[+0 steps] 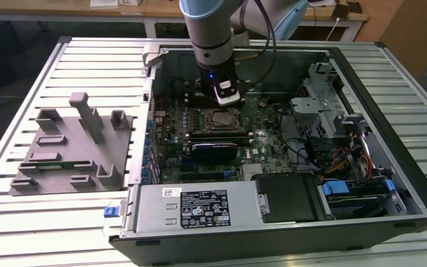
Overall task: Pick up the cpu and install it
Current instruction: 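Install the first cpu locking lever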
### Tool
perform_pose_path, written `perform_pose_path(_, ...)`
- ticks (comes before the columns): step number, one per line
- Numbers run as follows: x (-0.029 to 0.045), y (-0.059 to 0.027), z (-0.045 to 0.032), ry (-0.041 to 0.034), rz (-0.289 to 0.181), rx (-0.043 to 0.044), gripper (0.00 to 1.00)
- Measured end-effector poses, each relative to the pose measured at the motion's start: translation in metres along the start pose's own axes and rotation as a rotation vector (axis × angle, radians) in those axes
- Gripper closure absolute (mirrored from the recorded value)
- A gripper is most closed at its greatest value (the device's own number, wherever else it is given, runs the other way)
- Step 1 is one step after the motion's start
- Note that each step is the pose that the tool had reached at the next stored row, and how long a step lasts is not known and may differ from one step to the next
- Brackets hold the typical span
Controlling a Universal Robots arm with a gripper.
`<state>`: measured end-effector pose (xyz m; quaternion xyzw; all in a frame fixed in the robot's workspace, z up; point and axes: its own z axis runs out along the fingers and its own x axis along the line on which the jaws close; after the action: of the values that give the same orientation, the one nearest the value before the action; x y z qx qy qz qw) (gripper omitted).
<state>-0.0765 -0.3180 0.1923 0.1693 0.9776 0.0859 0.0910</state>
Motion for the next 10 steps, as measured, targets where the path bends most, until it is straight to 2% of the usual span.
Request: perform_pose_path(10, 0.0002, -0.0003, 0.0013, 0.0009, -0.001, -0.0019, 0.89)
